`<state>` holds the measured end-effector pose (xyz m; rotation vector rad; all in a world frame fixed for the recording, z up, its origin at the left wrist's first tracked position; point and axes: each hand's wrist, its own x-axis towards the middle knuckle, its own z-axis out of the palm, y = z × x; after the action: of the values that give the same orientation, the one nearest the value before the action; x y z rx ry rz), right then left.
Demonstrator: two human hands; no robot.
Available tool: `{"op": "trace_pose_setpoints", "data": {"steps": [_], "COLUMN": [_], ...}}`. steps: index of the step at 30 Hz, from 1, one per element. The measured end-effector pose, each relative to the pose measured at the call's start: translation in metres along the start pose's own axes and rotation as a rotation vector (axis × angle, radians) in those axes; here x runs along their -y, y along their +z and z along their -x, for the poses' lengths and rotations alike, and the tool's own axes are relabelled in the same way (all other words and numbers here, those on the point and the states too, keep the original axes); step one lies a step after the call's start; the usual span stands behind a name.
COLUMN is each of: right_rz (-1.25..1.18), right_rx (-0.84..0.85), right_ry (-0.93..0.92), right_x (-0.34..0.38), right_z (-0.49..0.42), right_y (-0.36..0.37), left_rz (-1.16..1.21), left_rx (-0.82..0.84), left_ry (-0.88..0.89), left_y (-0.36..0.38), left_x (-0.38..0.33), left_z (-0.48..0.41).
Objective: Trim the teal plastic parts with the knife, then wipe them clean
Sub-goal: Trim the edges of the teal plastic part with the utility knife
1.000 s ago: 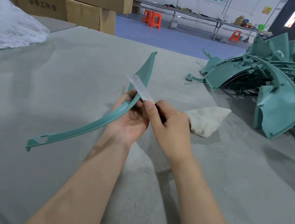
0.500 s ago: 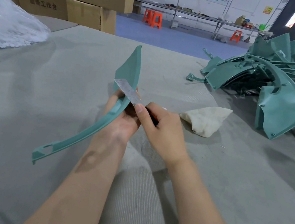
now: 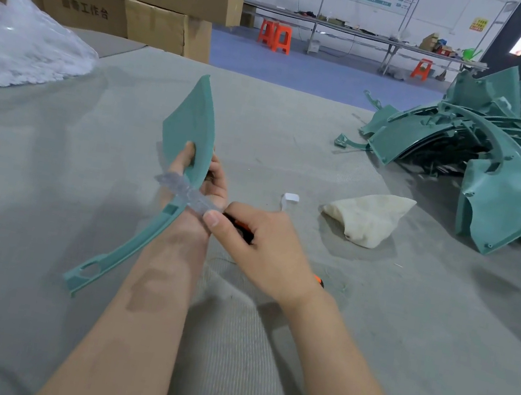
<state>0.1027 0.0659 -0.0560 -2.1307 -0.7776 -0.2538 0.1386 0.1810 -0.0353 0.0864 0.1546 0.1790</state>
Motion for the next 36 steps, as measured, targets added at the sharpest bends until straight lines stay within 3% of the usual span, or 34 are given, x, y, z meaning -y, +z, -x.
{"op": "trace_pose_setpoints", "data": {"steps": [5,9,12,14,18,23,25,28,30,32,36], "right_rz": [-0.134,-0.496,-0.597,-0.614,-0.647,-0.499,-0.430,-0.523,-0.490,-0.281,0.057], "right_rx": [0.094,-0.138,-0.239,-0.255,-0.281,-0.455,-0.471,-0.416,-0.409,-0.411,-0.399], "right_ry": [0.025,0.252,0.391,0.413,0.394,0.395,0.405,0.430,0.460,0.469,0.385], "right_x": [0.007,0.004,-0.005,-0.010,-0.014,-0.024,-0.027,-0.030,-0.032,-0.036,-0.038], "right_z": [0.001,-0.003,-0.004,-0.004,-0.004,-0.006,-0.005,-0.003,-0.002,0.001,0.002], "right_y": [-0.007,-0.025,-0.038,-0.040,-0.041,-0.048,-0.050,-0.055,-0.059,-0.061,-0.055], "left_rz": [-0.018,-0.342,-0.643,-0.788,-0.827,-1.021,-1.189,-1.421,-1.442,-1.429,-1.265], "left_rx": [-0.054,0.007,0.082,0.128,0.199,0.313,0.236,0.148,0.113,0.088,0.076], "left_ry": [0.103,0.140,0.100,0.052,-0.043,-0.157,-0.102,0.021,0.098,0.156,0.089], "left_y": [-0.007,-0.005,-0.004,-0.002,0.002,0.001,0.001,-0.004,-0.005,-0.003,-0.005], "left_x": [-0.006,0.007,0.023,0.034,0.048,0.051,0.055,0.055,0.048,0.042,0.039], "left_z": [-0.008,0.002,0.012,0.017,0.026,0.028,0.026,0.019,0.017,0.015,0.009]}}
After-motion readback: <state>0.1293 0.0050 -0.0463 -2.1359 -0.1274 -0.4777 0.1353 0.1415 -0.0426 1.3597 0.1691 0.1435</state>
